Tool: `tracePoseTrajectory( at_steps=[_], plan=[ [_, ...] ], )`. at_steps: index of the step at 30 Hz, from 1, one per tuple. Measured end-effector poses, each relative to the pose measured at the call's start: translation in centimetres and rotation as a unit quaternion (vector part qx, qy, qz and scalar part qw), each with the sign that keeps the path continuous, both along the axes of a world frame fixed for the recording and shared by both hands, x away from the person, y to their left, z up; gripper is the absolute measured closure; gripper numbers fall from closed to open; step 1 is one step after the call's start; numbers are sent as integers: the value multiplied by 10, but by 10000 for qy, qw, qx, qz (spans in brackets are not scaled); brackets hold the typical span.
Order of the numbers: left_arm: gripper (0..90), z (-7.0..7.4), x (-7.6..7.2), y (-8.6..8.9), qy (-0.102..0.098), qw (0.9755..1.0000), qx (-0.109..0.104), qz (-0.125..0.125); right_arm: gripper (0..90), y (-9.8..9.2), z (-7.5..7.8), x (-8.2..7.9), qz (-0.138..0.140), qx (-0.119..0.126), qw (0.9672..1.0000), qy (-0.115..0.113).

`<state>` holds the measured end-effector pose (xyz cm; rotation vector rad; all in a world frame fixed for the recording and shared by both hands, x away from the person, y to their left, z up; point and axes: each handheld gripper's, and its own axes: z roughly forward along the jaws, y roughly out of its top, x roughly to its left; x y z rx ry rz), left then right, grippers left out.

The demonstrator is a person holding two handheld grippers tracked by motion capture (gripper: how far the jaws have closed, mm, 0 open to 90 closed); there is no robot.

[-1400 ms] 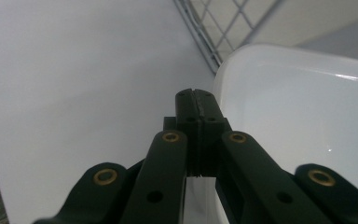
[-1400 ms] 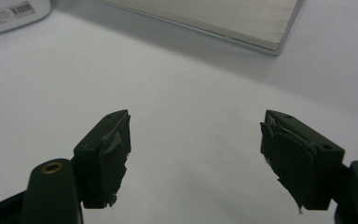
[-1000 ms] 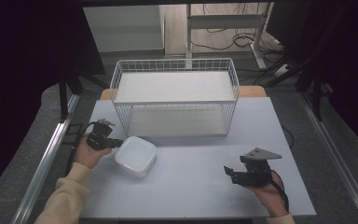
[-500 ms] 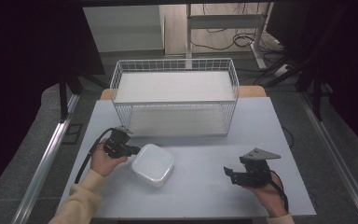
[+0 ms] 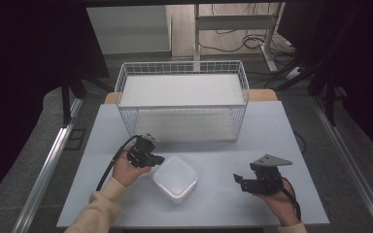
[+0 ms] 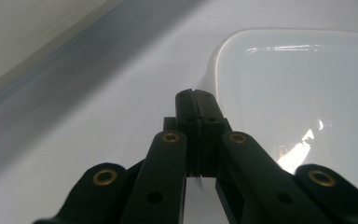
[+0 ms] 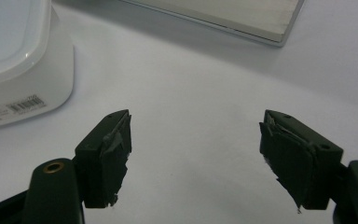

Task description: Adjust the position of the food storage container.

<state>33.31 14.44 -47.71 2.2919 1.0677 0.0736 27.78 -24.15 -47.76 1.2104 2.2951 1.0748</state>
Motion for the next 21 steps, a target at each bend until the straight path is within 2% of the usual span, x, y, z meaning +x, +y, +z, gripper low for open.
tracePoseTrajectory(
  at_steps=[6,9,11,16,17,18,20,21],
  plan=[
    [900,1,-2,-4,-10,10000,-18,-81,244,0,0,0,-4,-15,10000,10],
    [900,7,-6,1,-127,9999,44,-23,244,-1,0,0,-6,-11,10000,9],
    [900,11,-13,5,-261,9996,105,30,245,-1,-1,0,-14,-27,10000,4],
    [900,19,-27,20,-382,9991,3,166,244,-2,0,0,-22,-35,10000,1],
    [900,21,-36,31,-417,9988,-73,242,244,-2,0,0,-22,-36,10000,-2],
    [900,21,-36,31,-417,9988,-73,242,244,-2,0,0,-22,-36,10000,-2],
    [900,23,-47,43,-447,9984,-166,319,244,-2,0,0,-27,-31,10000,-3],
    [900,22,-58,49,-453,9981,-177,377,244,-2,0,0,-31,-30,10000,4]
  ],
)
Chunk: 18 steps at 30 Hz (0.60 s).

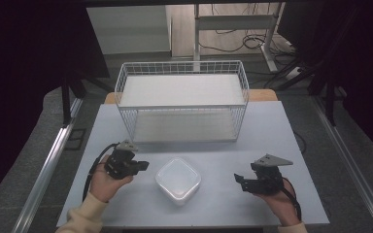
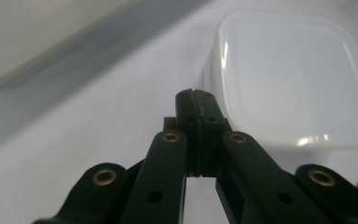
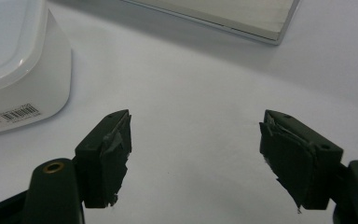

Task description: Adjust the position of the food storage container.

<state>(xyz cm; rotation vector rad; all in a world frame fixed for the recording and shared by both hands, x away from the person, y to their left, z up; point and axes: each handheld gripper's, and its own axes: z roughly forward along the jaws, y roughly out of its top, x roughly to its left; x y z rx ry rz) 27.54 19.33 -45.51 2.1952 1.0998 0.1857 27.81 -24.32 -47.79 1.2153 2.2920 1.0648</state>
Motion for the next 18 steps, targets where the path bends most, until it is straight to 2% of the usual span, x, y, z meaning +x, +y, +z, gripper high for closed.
tracePoseTrajectory(
  at_steps=[2,3,5,7,8,9,13,18],
  plan=[
    [900,-3,-11,5,46,10000,28,33,244,0,0,0,4,-13,10000,3],
    [900,-3,-11,5,46,10000,28,33,244,0,0,0,4,-13,10000,3],
    [900,-13,-24,6,202,9998,9,-23,244,1,-1,0,-2,-25,10000,-3],
    [900,-22,-29,3,320,9994,-37,-107,244,1,-1,1,-11,-35,10000,3],
    [900,-22,-29,3,320,9994,-37,-107,244,1,-1,1,-14,-40,10000,3],
    [900,-31,-31,-2,418,9990,-40,-134,244,1,-1,1,-17,-45,10000,-1],
    [900,-42,-28,-10,594,9981,-79,-157,244,0,-1,0,-14,-44,10000,-8],
    [900,-47,-24,-22,643,9976,-54,-257,244,0,-3,1,-15,-62,10000,10]
  ],
)
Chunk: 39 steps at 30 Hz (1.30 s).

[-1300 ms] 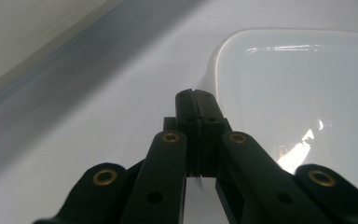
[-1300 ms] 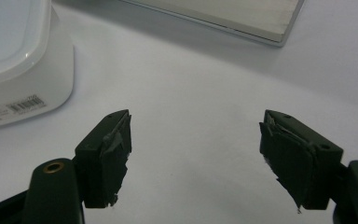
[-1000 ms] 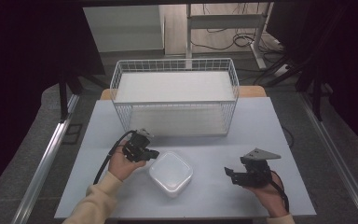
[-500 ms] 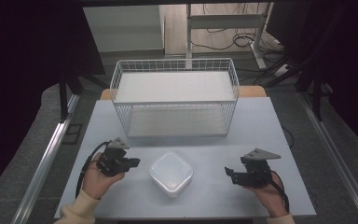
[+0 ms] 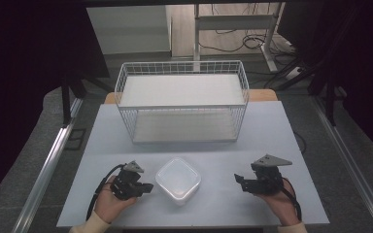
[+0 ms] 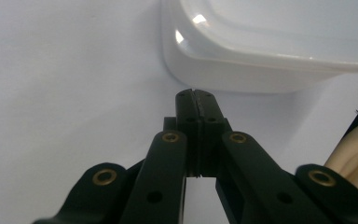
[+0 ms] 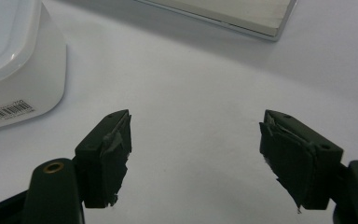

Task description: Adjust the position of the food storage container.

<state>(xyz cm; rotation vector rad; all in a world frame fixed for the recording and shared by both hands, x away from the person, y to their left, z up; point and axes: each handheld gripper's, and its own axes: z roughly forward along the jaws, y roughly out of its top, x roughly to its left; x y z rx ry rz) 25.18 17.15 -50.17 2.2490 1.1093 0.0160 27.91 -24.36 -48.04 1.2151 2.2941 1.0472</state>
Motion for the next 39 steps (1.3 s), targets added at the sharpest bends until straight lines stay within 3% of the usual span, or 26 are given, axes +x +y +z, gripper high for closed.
tracePoseTrajectory(
  at_steps=[8,39],
  plan=[
    [900,2,9,-9,-68,10000,38,45,244,0,1,0,-1,-4,10000,-15],
    [900,0,66,-43,61,9995,-89,305,243,0,-1,1,16,-25,10000,36]
  ],
)
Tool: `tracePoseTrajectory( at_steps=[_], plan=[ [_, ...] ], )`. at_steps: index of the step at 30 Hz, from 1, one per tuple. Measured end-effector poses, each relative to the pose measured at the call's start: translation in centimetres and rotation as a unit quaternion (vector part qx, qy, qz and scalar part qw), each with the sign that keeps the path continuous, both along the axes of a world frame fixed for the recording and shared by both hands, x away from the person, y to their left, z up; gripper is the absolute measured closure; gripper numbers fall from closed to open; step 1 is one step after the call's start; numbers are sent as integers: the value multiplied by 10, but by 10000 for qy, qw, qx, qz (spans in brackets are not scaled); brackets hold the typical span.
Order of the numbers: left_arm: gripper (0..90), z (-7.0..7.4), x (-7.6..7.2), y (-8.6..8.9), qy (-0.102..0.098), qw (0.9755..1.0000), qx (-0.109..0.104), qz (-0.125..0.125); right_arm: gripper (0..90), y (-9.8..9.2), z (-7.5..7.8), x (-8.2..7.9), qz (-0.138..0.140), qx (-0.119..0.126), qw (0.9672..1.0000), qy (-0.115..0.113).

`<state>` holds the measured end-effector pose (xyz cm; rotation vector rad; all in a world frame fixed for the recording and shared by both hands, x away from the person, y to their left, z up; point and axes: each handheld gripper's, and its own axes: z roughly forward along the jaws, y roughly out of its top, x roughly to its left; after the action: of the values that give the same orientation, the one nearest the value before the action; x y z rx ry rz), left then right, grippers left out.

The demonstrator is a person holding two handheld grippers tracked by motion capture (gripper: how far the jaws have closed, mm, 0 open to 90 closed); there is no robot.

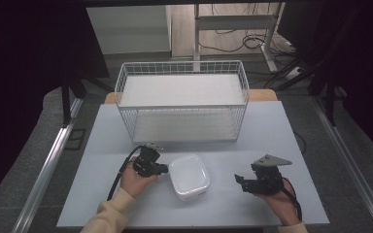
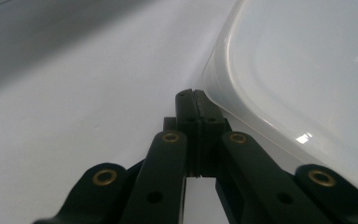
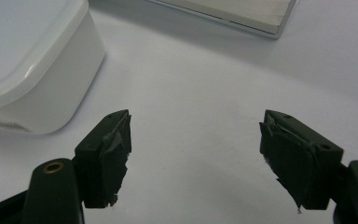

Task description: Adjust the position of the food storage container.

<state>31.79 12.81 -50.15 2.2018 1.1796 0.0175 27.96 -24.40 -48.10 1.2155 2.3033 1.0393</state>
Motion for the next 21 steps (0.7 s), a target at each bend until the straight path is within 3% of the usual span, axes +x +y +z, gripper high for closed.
tracePoseTrajectory(
  at_steps=[12,21],
  plan=[
    [900,2,8,-31,28,9997,-55,-220,243,0,0,0,20,-2,10000,-12],
    [900,3,6,-42,5,9995,-68,-315,242,0,0,0,5,13,10000,-2]
  ],
)
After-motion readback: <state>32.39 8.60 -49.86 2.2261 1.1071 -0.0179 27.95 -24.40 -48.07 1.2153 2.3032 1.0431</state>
